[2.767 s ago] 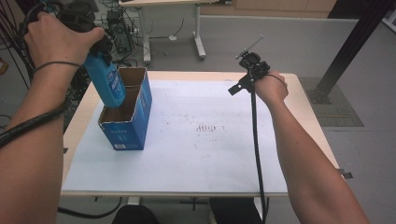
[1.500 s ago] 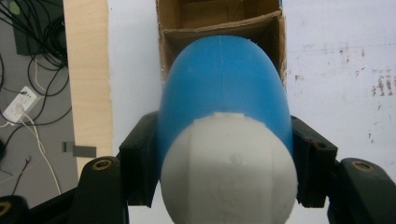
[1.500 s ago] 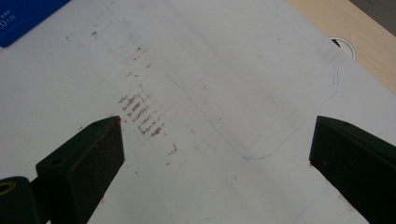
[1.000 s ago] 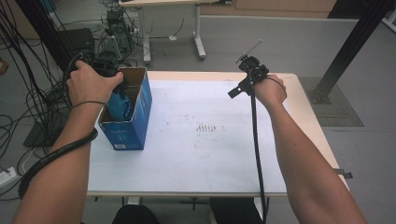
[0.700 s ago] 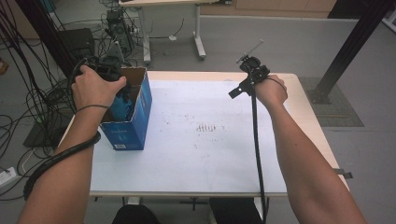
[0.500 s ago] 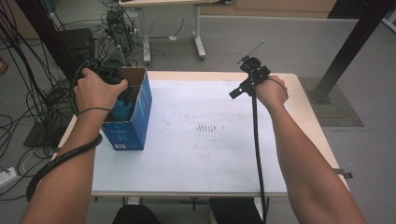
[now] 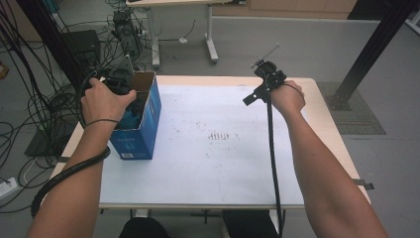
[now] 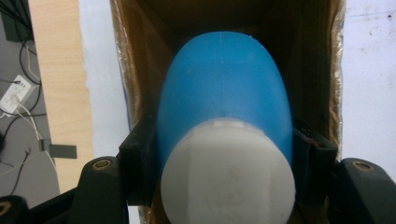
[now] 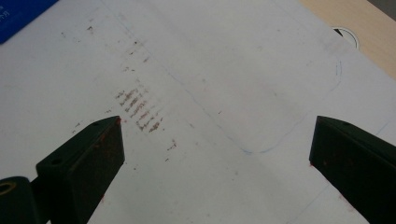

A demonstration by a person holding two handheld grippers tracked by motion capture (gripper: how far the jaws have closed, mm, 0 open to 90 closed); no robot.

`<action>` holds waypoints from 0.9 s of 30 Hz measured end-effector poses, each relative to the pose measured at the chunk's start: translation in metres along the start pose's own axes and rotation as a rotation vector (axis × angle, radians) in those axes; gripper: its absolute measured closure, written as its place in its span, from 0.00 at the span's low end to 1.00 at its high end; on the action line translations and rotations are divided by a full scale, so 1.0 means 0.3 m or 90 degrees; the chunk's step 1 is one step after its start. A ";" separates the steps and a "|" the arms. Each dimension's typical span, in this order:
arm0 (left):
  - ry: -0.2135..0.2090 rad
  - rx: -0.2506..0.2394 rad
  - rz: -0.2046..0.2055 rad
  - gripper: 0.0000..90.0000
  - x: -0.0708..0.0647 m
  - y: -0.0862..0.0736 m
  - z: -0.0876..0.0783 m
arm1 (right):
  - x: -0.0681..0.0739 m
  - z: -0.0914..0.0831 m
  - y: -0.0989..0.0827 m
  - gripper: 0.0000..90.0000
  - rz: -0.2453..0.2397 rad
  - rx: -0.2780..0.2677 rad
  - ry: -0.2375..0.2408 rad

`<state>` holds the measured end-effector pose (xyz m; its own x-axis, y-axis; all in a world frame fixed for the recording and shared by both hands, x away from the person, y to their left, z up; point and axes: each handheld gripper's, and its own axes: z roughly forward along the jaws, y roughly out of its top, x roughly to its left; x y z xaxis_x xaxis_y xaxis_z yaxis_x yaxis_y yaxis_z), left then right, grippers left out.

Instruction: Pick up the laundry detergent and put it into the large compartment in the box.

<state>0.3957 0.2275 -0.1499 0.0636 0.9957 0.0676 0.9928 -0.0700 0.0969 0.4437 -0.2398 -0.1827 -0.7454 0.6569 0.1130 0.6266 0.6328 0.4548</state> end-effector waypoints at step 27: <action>0.012 0.014 0.014 0.42 -0.024 0.005 0.046 | -0.004 0.010 -0.002 0.04 0.004 0.000 0.004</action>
<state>0.3983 0.2211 -0.1639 0.0832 0.9927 0.0878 0.9932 -0.0898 0.0741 0.4448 -0.2397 -0.1859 -0.7423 0.6590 0.1211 0.6319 0.6284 0.4537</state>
